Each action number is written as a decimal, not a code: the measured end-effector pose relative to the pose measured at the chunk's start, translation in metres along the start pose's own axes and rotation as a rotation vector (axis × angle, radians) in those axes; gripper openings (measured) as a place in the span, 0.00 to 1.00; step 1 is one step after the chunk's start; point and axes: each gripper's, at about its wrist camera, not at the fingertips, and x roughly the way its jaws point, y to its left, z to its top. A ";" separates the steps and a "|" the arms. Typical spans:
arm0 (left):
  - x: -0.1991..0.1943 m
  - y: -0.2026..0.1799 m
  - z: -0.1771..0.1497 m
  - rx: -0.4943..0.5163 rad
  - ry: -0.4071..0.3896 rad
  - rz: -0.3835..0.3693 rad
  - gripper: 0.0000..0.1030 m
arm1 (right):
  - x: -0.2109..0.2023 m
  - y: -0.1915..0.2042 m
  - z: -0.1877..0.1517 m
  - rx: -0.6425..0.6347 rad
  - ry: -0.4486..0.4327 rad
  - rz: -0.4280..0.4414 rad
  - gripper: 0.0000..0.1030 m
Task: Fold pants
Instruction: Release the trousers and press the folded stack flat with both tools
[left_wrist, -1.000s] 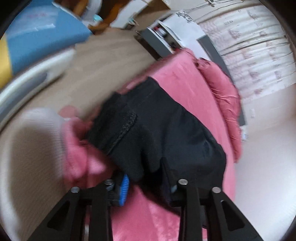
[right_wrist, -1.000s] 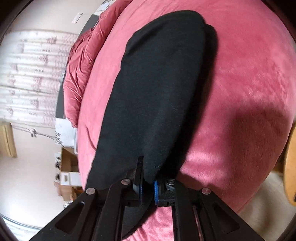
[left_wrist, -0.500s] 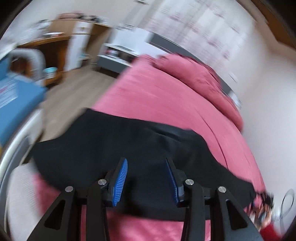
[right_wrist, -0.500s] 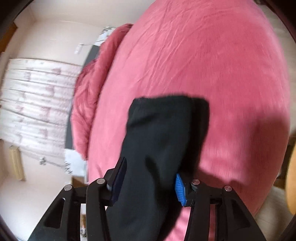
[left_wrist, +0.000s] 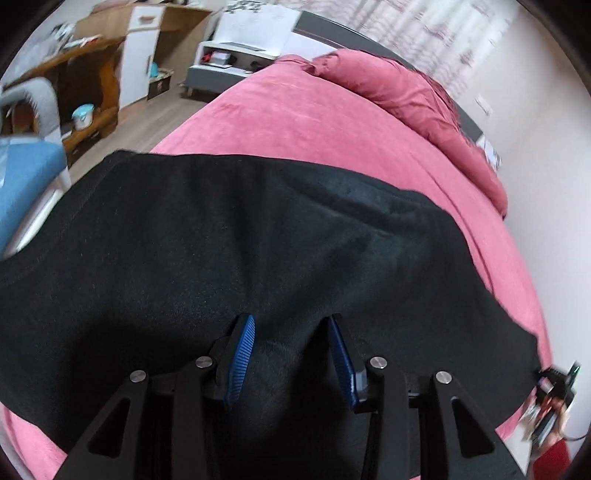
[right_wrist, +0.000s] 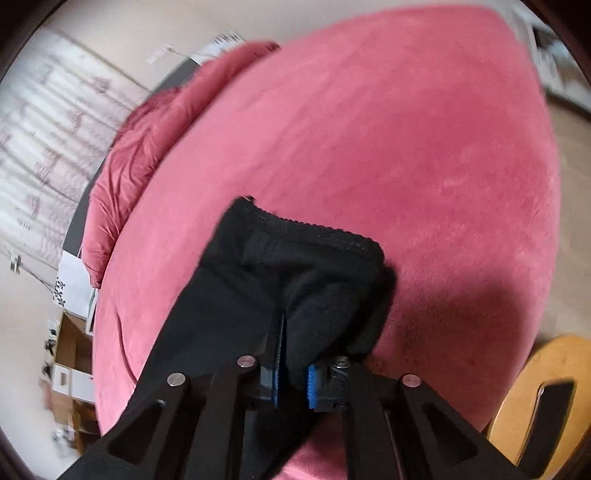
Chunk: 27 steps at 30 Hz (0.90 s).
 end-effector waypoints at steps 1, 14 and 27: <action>0.007 -0.006 0.005 0.008 0.000 0.002 0.41 | -0.007 0.004 -0.002 -0.008 -0.022 -0.037 0.22; -0.008 -0.040 0.002 0.047 -0.045 -0.134 0.41 | -0.047 0.205 -0.094 -0.478 0.010 0.139 0.56; 0.024 -0.031 0.005 0.030 0.048 -0.198 0.42 | 0.080 0.445 -0.248 -0.799 0.753 0.583 0.56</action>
